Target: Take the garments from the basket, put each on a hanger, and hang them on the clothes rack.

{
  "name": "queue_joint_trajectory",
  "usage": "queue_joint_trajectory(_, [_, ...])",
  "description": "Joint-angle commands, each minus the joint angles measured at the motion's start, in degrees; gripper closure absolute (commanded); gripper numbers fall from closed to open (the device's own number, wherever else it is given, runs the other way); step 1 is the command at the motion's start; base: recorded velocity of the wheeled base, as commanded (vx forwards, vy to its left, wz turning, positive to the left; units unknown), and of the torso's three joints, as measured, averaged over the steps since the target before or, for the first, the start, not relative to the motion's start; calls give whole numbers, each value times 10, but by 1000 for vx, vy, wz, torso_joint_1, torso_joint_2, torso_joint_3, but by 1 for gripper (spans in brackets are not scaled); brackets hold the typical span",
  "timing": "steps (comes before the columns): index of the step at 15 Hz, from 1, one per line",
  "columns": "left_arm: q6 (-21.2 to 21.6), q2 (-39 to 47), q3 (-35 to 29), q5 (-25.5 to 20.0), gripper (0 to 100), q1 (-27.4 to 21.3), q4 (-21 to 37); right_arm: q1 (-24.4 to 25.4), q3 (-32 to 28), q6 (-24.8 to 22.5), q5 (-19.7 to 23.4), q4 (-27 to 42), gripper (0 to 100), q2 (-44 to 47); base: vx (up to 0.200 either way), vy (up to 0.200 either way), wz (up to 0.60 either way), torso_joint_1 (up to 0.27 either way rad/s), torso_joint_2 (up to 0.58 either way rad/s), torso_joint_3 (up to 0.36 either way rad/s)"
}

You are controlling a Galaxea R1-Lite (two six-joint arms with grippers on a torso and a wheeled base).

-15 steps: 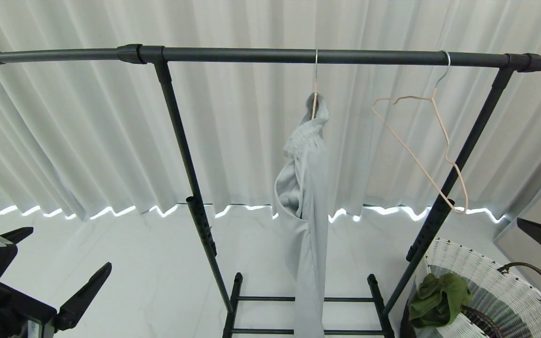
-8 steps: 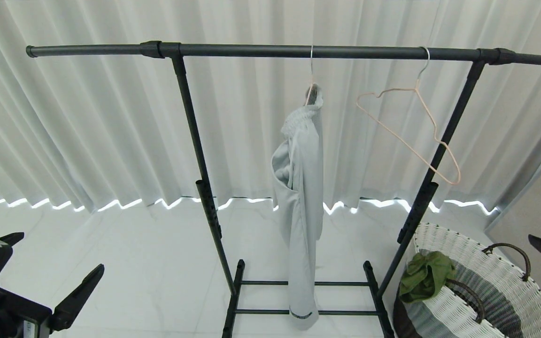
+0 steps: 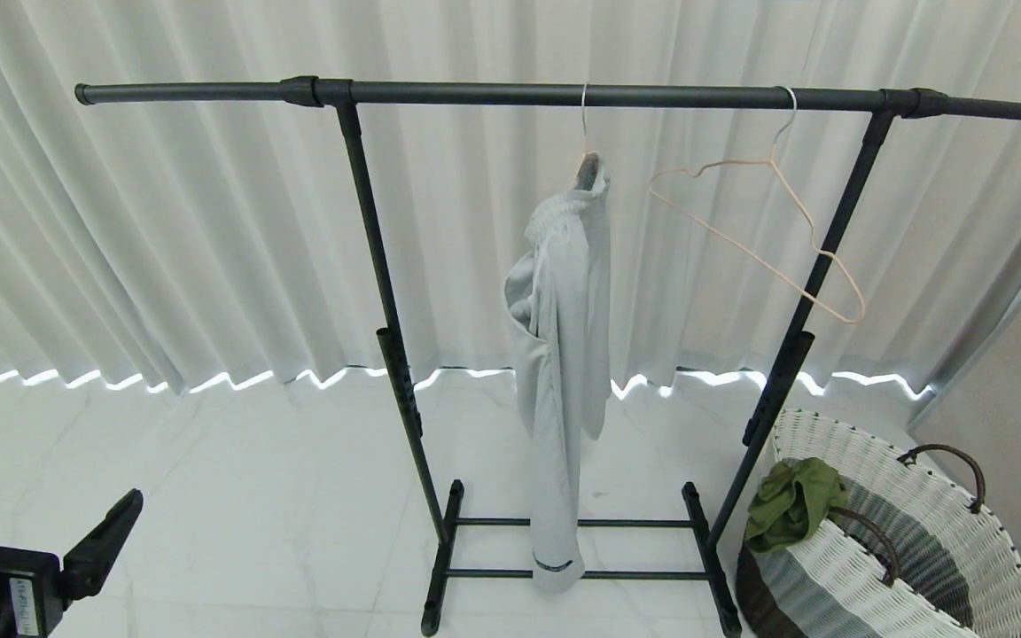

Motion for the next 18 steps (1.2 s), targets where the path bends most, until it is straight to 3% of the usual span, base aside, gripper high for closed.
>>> queue_joint_trajectory(1, [-11,3,6,0,0,32,0,-2,1,0,0,0,0,6,0,0,0,0,0,0])
queue_joint_trajectory(6, [-11,-1,35,-3,0,36,0,-2,3,-11,-1,0,0,16,0,0,0,-39,85,49])
queue_joint_trajectory(13, [12,-12,59,-14,0,36,-1,-2,13,-16,-1,1,0,23,0,0,0,-191,457,262])
queue_joint_trajectory(16, [56,-58,88,-16,0,31,-1,-8,16,-16,-1,1,0,26,0,0,0,-185,481,290])
queue_joint_trajectory(18, [59,-68,88,-38,0,31,-1,-9,18,-16,-1,1,0,26,0,0,0,-176,464,303])
